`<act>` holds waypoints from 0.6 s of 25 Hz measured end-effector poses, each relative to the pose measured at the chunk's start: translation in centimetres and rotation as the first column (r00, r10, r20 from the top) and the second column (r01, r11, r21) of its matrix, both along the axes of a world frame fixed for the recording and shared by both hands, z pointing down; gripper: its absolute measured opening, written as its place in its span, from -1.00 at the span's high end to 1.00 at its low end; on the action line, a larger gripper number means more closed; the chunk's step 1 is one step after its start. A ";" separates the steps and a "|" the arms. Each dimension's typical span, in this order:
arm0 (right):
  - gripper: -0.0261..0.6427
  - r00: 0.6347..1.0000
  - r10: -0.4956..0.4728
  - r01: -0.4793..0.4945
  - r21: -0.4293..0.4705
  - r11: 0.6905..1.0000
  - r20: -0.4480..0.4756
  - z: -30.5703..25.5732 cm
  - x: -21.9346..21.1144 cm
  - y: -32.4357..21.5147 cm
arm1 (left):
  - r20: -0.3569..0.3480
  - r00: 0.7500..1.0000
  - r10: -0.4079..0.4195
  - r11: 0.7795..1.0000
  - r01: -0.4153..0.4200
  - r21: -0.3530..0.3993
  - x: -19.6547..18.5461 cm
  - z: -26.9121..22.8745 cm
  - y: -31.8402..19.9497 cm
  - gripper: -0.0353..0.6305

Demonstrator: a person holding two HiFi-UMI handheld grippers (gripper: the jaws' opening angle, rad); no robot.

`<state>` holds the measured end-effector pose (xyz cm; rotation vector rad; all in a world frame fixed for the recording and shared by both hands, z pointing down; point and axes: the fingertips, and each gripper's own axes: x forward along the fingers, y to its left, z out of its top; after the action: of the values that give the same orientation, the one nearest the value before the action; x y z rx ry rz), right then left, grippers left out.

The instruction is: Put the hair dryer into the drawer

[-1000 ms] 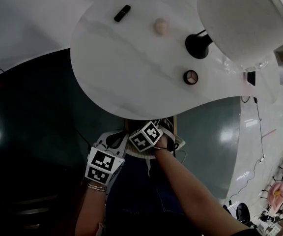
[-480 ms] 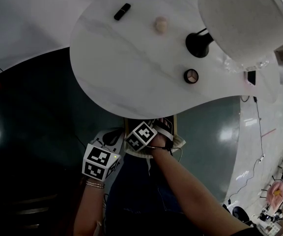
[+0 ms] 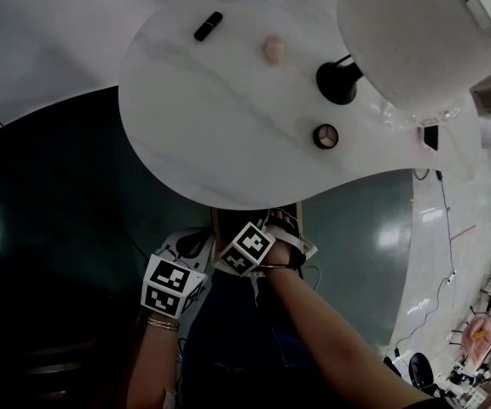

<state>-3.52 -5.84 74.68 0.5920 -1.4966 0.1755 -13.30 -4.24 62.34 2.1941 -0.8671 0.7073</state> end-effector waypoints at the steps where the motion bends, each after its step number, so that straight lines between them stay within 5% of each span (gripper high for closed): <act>1: 0.35 1.000 -0.006 0.006 0.010 1.000 -0.004 0.1 0.0 -0.2 | 0.001 1.000 0.001 1.000 -0.001 0.000 0.1 0.1 0.0 0.85; 9: 0.38 0.998 -0.070 0.070 0.051 0.996 -0.005 1.2 -0.6 -1.5 | 0.015 1.000 0.006 1.000 -0.005 -0.001 0.0 0.2 0.3 0.85; 15: 0.37 0.991 -0.133 0.130 0.177 0.976 0.007 -1.6 -1.5 -2.2 | 0.023 1.000 0.009 1.000 -0.009 0.007 -0.3 0.3 0.6 0.85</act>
<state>-5.05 -8.07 73.10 0.6312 -1.5745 -0.0549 -13.63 -3.60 62.62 2.2010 -0.8730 0.7362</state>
